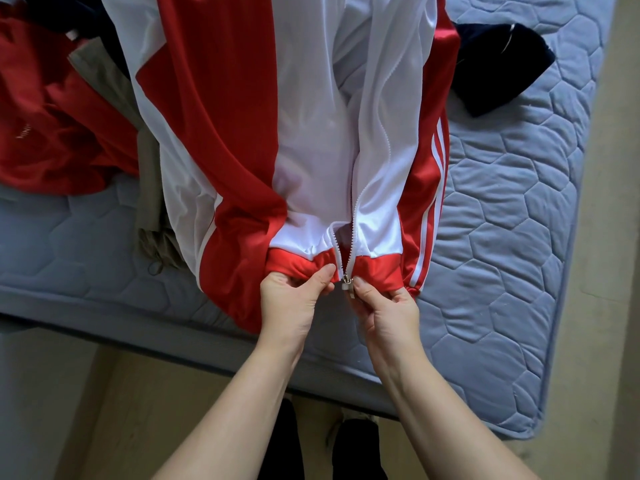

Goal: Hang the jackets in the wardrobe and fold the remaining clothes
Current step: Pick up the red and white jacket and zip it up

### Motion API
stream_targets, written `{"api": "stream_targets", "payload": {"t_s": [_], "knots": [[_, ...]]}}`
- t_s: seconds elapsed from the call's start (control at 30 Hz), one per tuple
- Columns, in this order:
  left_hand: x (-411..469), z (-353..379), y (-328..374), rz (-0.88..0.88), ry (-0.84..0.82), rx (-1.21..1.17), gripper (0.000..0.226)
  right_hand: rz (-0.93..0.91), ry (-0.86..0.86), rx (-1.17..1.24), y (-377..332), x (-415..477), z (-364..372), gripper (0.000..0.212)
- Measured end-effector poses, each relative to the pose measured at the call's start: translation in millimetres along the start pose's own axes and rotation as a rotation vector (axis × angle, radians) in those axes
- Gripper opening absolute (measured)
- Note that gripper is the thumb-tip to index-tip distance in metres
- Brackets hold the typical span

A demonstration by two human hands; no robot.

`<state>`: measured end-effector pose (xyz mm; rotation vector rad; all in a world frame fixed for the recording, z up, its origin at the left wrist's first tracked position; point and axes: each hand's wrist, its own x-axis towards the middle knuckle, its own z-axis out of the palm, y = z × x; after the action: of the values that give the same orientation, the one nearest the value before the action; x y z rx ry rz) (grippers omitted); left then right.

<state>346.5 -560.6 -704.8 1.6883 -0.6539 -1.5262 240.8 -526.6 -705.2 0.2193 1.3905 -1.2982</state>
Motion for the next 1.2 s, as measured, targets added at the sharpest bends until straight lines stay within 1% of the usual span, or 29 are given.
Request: {"api": "stream_targets", "payload": {"t_s": [0.1,0.23,0.37,0.47,0.53,0.63,0.73,0.8,0.87,0.9,0.97,1.03,1.2], "knots": [[0,-2,-1,0.041,-0.021,0.13,0.025,-0.009,0.017,0.002,1,-1,0,0.018],[2,-3,0,0.042,-0.094,0.232,0.017,-0.031,0.075,-0.011,5,-2,-4,0.018],[-2,-1,-1,-0.082,-0.108,0.109,0.011,-0.072,0.084,0.018,7,-3,0,0.018],[-2,-7,-4,-0.118,-0.113,0.197,0.013,-0.056,0.079,0.011,7,-5,3,0.015],[1,-12,-3,-0.086,-0.137,0.299,0.021,-0.03,0.086,-0.002,7,-7,2,0.017],[3,-17,-3,0.009,-0.2,0.495,0.033,-0.015,0.105,-0.023,6,-10,0,0.018],[1,-20,-3,0.111,-0.299,0.716,0.035,-0.003,0.131,-0.063,6,-11,-3,0.018],[-1,-22,-2,0.13,-0.34,0.746,0.036,0.025,0.13,-0.107,5,-12,-6,0.016],[-2,-24,-3,0.133,-0.342,0.77,0.037,0.091,0.084,-0.134,3,-14,-9,0.007],[-3,-26,-3,0.132,-0.335,0.785,0.037,0.137,0.054,-0.161,1,-16,-11,0.005],[-4,-29,-2,0.115,-0.319,0.798,0.038,0.24,-0.013,-0.278,-4,-20,-14,0.017],[-4,-30,0,0.113,-0.318,0.817,0.039,0.288,-0.074,-0.466,-9,-23,-15,0.024],[-4,-29,8,0.12,-0.403,0.88,0.041,0.227,-0.155,-0.796,-20,-28,-14,0.027]]}}
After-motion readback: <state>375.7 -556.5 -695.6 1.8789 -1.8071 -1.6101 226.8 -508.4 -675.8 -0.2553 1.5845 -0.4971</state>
